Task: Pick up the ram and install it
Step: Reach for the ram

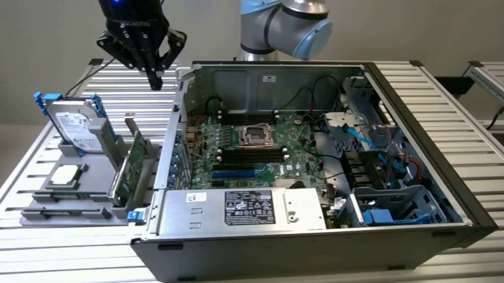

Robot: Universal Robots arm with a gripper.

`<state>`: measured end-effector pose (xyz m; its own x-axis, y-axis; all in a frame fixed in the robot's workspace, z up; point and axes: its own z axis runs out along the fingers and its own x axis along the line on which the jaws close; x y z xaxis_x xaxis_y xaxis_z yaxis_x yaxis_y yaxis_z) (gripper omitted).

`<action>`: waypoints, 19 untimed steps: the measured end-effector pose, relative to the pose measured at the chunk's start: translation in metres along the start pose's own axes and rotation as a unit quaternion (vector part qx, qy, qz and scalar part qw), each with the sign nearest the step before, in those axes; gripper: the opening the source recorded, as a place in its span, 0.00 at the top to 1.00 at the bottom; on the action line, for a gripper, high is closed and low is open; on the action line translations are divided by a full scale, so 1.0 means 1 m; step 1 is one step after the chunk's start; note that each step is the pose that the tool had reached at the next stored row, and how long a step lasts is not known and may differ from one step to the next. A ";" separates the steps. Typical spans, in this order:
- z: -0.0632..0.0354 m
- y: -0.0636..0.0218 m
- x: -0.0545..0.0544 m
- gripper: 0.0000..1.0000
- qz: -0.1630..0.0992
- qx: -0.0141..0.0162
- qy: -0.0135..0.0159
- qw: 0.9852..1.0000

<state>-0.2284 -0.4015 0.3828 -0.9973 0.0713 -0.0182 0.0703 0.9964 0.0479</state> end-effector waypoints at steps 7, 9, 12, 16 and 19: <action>0.0054 -0.0079 0.031 0.89 0.000 0.000 0.001 1.000; 0.0067 -0.0105 0.039 0.89 0.000 0.000 0.001 1.000; 0.0083 -0.0149 0.049 0.89 0.000 0.000 0.001 1.000; 0.0099 -0.0208 0.058 0.89 0.000 0.000 0.003 1.000; 0.0108 -0.0252 0.063 0.89 0.000 0.000 0.004 1.000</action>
<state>-0.2930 -0.4216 0.3697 -0.9974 0.0711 -0.0093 0.0706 0.9964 0.0472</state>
